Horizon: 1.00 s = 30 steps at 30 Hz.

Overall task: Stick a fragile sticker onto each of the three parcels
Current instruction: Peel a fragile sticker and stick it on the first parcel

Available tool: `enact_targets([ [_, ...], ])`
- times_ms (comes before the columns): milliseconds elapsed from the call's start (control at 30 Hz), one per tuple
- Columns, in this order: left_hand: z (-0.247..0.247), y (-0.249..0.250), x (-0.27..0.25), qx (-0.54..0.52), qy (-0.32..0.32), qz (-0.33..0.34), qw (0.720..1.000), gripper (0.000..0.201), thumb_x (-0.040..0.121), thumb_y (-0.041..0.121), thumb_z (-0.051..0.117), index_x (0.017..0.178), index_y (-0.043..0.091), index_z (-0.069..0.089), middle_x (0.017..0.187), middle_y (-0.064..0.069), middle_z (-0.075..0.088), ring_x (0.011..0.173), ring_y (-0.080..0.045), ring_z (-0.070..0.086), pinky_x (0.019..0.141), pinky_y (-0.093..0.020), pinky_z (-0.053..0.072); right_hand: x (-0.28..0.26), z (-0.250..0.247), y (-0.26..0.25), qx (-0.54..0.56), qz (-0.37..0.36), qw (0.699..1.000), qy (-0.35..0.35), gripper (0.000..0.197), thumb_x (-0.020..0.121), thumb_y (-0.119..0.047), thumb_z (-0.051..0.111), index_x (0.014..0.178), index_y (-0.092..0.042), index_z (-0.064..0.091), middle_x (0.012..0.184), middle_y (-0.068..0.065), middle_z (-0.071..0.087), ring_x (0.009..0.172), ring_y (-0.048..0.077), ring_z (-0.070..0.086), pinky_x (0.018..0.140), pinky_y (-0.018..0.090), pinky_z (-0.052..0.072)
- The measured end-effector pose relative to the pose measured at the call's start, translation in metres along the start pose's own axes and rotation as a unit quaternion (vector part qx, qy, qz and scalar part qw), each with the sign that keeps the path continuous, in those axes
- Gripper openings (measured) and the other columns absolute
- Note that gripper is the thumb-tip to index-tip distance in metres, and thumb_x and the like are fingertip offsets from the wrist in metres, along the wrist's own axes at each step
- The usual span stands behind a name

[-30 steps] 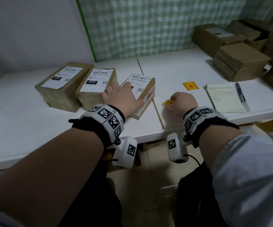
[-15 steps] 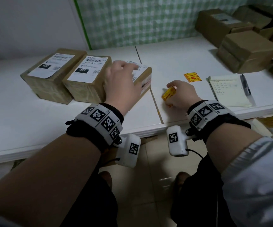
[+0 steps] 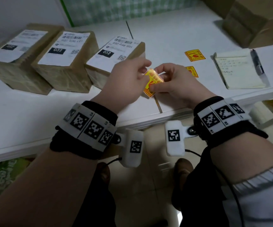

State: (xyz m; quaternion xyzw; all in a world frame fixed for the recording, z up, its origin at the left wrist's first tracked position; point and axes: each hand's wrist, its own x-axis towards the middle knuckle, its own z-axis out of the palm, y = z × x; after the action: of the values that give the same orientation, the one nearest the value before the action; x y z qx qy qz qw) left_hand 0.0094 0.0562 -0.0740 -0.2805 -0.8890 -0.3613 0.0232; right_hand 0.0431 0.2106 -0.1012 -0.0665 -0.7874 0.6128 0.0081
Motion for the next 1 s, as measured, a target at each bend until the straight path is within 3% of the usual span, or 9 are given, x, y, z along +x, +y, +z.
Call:
enact_targets([
  [100,0.004,-0.006,0.002,-0.006,0.038,-0.019,0.999,0.037,0.081,0.010,0.061,0.117,0.019,0.064,0.089,-0.001,0.068,0.080,-0.012,0.059,0.083,-0.027,0.050,0.001,0.002,-0.002,0.025,-0.018,0.999,-0.007,0.032,0.067,0.005,0.077,0.085,-0.018,0.061,0.079,0.012,0.069,0.070,0.022,0.065,0.074,0.036,0.056],
  [200,0.000,-0.009,0.003,-0.086,0.059,-0.037,0.994,0.035,0.079,0.008,0.062,0.109,0.024,0.057,0.081,-0.007,0.067,0.079,-0.019,0.065,0.078,-0.040,0.055,0.005,0.002,-0.003,0.089,-0.031,0.995,0.010,0.029,0.070,0.002,0.075,0.087,-0.019,0.065,0.064,-0.001,0.066,0.059,0.010,0.064,0.064,0.027,0.055],
  [333,-0.005,-0.008,0.000,-0.191,0.094,-0.054,0.976,0.027,0.080,0.000,0.056,0.086,0.026,0.050,0.077,-0.012,0.067,0.075,-0.028,0.069,0.071,-0.049,0.056,0.002,0.006,-0.009,0.139,0.002,0.990,-0.019,0.008,0.083,-0.007,0.066,0.084,-0.015,0.065,0.065,0.001,0.066,0.056,0.010,0.060,0.054,0.019,0.051],
  [467,-0.006,-0.013,-0.002,-0.207,0.136,-0.068,0.967,0.028,0.080,0.001,0.055,0.074,0.027,0.063,0.083,-0.010,0.070,0.080,-0.026,0.069,0.076,-0.047,0.057,-0.002,0.008,-0.011,0.133,0.013,0.989,-0.068,0.016,0.089,-0.011,0.060,0.072,-0.011,0.063,0.063,0.001,0.067,0.054,0.010,0.059,0.051,0.017,0.049],
  [600,-0.007,-0.016,-0.002,-0.207,0.137,-0.074,0.966,0.023,0.082,0.002,0.055,0.084,0.021,0.069,0.090,-0.006,0.072,0.084,-0.019,0.070,0.080,-0.042,0.057,-0.003,0.009,-0.013,0.129,0.010,0.988,-0.083,0.016,0.088,-0.008,0.059,0.072,-0.011,0.061,0.062,-0.002,0.068,0.053,0.008,0.059,0.052,0.017,0.049],
  [833,-0.010,-0.017,-0.003,-0.198,0.153,-0.077,0.965,0.023,0.083,0.002,0.056,0.086,0.021,0.070,0.089,-0.003,0.071,0.084,-0.016,0.069,0.081,-0.035,0.057,-0.004,0.010,-0.015,0.119,0.012,0.990,-0.077,0.011,0.086,-0.009,0.061,0.075,-0.010,0.062,0.061,0.000,0.066,0.054,0.009,0.058,0.051,0.016,0.048],
  [1000,-0.011,-0.018,-0.002,-0.204,0.155,-0.080,0.963,0.022,0.083,0.004,0.058,0.087,0.022,0.070,0.088,-0.003,0.071,0.084,-0.017,0.069,0.082,-0.037,0.057,-0.004,0.011,-0.016,0.126,0.006,0.989,-0.075,0.011,0.089,-0.006,0.057,0.079,-0.008,0.063,0.063,-0.001,0.067,0.056,0.010,0.058,0.053,0.017,0.049],
])
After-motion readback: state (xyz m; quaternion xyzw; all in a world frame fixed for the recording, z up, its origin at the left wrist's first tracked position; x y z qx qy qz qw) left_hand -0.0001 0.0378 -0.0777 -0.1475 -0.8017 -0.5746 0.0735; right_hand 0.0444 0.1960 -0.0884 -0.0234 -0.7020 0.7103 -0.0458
